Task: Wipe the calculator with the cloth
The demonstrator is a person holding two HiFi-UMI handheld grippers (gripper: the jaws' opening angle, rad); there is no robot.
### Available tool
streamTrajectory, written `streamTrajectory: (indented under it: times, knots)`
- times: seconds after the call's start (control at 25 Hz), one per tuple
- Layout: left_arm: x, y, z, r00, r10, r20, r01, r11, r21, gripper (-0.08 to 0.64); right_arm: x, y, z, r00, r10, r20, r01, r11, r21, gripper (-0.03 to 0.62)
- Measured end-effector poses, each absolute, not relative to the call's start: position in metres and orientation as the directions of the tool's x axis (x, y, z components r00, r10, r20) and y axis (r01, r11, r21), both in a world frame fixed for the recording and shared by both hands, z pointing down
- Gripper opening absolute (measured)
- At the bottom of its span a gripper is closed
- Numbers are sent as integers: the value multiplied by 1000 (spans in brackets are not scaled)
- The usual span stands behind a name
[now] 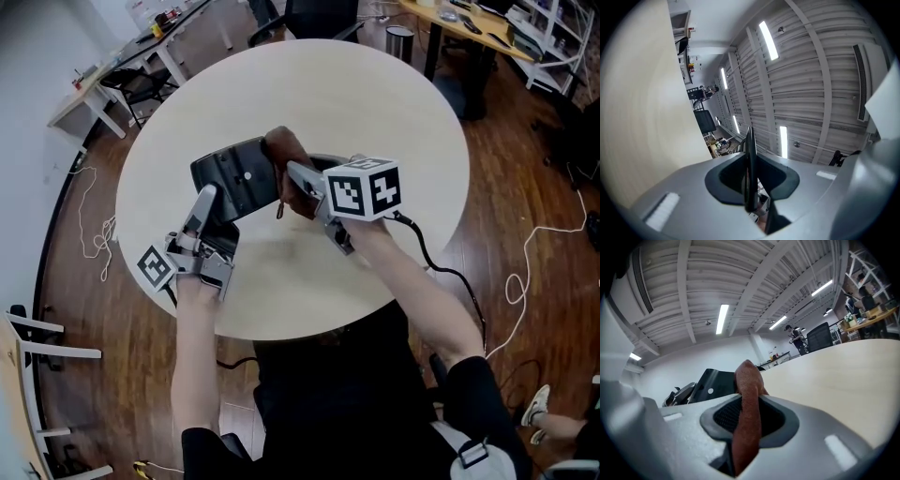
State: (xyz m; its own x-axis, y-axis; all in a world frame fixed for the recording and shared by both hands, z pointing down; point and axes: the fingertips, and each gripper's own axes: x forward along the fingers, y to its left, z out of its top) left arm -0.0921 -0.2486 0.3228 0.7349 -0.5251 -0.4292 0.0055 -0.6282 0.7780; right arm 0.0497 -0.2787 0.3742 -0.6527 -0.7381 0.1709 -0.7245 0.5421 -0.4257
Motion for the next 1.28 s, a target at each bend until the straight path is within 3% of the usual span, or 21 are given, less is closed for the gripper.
streamTrajectory:
  times: [0.12, 0.28, 0.44, 0.64, 0.88, 1.0, 1.16, 1.28]
  knots:
    - [-95, -250, 320, 714, -537, -449, 25, -622, 783, 69, 66, -272, 357, -634, -766, 103, -713, 527, -462, 97]
    - [-106, -258, 315, 676, -559, -480, 55, -612, 789, 69, 26, -237, 320, -716, -698, -14, -622, 647, -441, 97]
    - [-105, -254, 311, 636, -574, -515, 94, -606, 790, 69, -10, -212, 337, -765, -642, 55, -623, 715, -318, 97]
    - [-99, -248, 310, 643, -560, -522, 101, -614, 783, 69, 19, -227, 360, -684, -715, 144, -726, 649, -227, 97]
    - [-100, -247, 311, 648, -546, -532, 110, -624, 774, 69, 58, -248, 379, -598, -773, 211, -798, 553, -239, 97]
    - [-101, -249, 312, 664, -540, -518, 92, -628, 773, 69, 73, -256, 361, -581, -797, 166, -804, 532, -265, 97]
    - [-99, -253, 317, 681, -538, -497, 86, -615, 784, 69, 54, -257, 306, -650, -759, 44, -740, 619, -264, 97]
    - [-88, -251, 318, 700, -523, -486, 89, -611, 786, 69, 24, -257, 296, -727, -683, 76, -676, 691, -256, 97]
